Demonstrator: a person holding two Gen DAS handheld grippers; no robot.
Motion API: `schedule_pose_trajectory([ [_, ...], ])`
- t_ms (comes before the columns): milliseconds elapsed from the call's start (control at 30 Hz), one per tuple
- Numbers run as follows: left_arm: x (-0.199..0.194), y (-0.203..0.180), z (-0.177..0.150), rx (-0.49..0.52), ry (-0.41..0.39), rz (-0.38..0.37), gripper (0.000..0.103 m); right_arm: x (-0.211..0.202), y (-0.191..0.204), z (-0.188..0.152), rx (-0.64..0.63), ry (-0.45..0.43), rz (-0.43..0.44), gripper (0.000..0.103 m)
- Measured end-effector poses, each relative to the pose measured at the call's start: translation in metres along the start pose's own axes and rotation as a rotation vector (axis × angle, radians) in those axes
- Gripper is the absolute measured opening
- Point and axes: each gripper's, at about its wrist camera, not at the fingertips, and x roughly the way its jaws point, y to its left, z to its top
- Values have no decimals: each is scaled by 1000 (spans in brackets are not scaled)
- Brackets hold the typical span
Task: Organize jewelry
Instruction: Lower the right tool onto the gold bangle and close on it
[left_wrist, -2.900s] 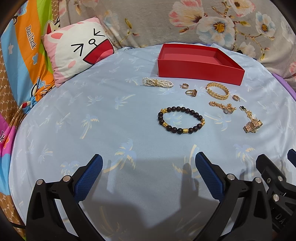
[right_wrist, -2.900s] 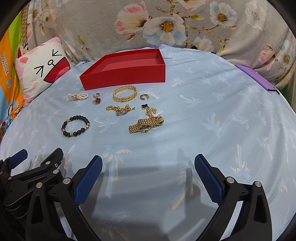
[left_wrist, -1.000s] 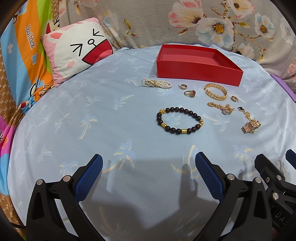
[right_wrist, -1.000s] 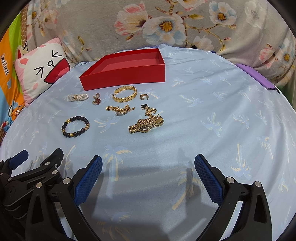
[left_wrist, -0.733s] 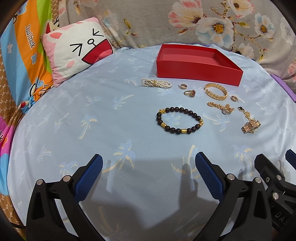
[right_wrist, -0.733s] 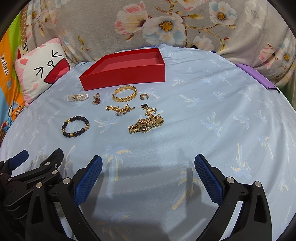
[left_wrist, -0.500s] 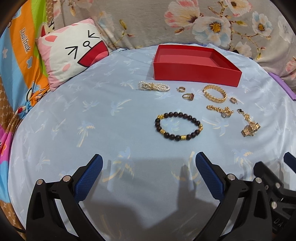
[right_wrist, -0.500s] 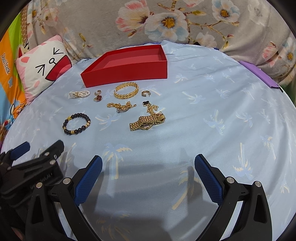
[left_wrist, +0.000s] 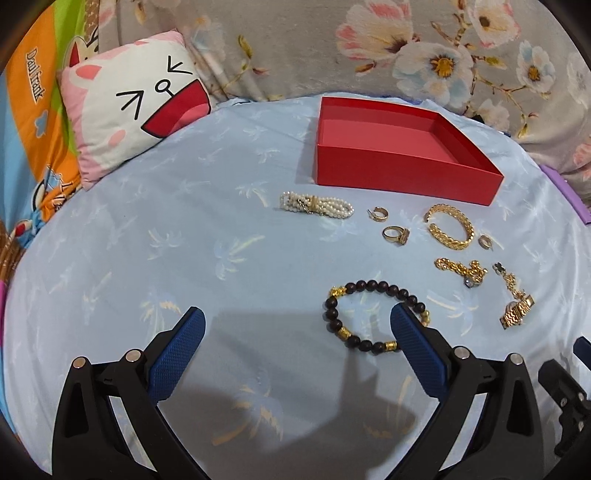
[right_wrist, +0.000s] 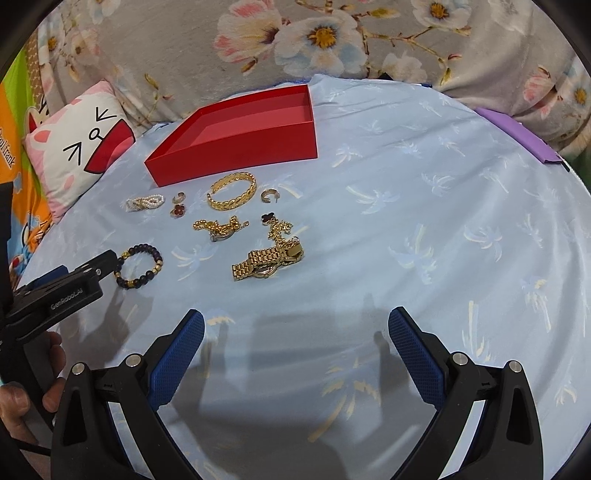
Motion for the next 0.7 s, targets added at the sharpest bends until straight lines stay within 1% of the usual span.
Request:
schedule_pose_trajectory([
  [167, -6, -2, -14, 23, 16, -32, 98, 2, -5, 0, -5, 9, -4, 98],
  [233, -6, -3, -17, 23, 20, -28, 98, 3, -5, 2, -16, 6, -13, 98],
  [367, -10, -5, -15, 17, -3, -21, 98, 5, -1, 14, -35, -23, -10, 98],
  [433, -11, -5, -14, 15, -3, -16, 98, 8, 3, 21, -43, -19, 4, 91],
  [500, -11, -5, -13, 18, 0, -17, 98, 11, 6, 28, -46, -12, 22, 87],
  [600, -11, -2, -8, 19, -10, -15, 98, 12, 11, 39, -56, -27, 37, 86],
  [700, -8, 0, 0, 4, -16, -20, 98, 23, 17, 57, -72, -14, 50, 86],
])
